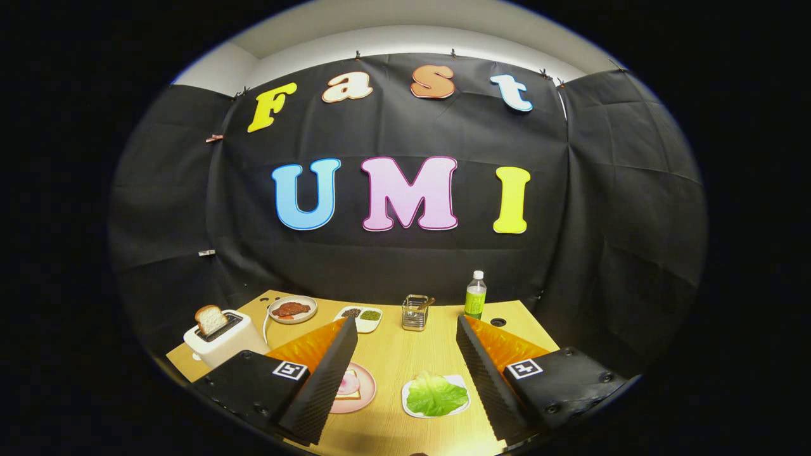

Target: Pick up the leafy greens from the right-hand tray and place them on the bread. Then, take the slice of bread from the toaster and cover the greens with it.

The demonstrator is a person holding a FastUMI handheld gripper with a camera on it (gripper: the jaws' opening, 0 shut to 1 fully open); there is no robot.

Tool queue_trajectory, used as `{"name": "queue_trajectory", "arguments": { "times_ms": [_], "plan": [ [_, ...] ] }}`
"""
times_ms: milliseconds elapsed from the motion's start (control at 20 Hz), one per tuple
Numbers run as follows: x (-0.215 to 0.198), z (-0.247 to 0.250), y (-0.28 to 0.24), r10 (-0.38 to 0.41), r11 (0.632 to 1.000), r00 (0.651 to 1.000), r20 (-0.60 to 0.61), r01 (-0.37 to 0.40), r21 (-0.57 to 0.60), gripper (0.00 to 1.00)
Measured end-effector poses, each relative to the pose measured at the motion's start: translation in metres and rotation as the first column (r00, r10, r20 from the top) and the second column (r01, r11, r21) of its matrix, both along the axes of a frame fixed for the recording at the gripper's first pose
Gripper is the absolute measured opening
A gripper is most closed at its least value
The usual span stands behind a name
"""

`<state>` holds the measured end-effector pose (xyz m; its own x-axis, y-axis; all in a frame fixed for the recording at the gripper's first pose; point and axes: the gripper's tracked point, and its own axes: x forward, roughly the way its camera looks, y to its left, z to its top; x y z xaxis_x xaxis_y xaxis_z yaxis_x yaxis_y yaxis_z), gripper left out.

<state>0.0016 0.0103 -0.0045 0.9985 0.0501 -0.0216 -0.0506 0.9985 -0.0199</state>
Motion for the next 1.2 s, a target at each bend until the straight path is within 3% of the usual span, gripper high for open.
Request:
{"name": "queue_trajectory", "arguments": {
  "times_ms": [700,1200],
  "plan": [
    [0.016,-0.016,-0.03,-0.048,0.999,0.998,-0.039,0.049,0.018,0.98],
    [0.058,-0.088,-0.052,-0.047,0.998,0.977,-0.206,0.056,0.041,0.98]
  ]
}}
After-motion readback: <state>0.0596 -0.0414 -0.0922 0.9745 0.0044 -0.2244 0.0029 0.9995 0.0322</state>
